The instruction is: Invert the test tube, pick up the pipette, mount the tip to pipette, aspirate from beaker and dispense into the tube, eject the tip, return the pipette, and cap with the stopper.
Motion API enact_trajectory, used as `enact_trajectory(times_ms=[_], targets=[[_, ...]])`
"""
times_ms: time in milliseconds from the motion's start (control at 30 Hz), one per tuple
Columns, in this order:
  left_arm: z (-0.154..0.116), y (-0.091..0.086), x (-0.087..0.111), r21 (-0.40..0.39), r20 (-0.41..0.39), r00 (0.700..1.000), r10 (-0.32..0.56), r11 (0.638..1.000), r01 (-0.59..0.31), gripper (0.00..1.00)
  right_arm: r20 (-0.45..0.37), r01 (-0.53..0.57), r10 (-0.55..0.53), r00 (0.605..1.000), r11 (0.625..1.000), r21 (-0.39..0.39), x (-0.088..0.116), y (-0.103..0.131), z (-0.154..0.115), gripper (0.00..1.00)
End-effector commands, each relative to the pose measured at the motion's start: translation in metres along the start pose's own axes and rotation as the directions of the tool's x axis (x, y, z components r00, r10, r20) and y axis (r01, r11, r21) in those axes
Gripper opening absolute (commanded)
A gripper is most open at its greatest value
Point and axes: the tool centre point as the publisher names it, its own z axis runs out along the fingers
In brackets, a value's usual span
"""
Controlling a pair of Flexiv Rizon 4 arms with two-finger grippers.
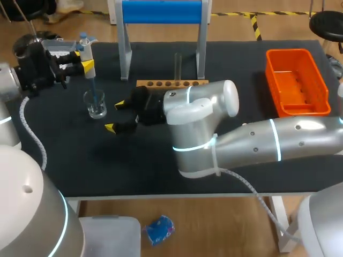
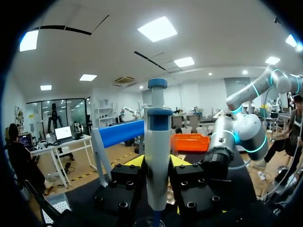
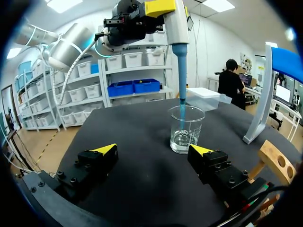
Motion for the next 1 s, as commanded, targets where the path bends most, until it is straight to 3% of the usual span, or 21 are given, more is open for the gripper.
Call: enact_trajectory(times_ms=[33, 1000], targets=[[0.004, 0.009, 0.0, 0.005, 0.007, 1.0, -0.006, 1.0, 0.006, 0.0, 0.004, 0.0, 0.0, 1.0, 1.0, 0.0, 0.001, 0.0, 0.003, 1.0], [0.002, 0.031, -0.002, 0.013, 0.04, 0.998, -0.037, 0.999, 0.037, 0.0, 0.004, 0.0, 0.0, 1.0, 1.0, 0.0, 0.001, 0.0, 0.003, 1.0]])
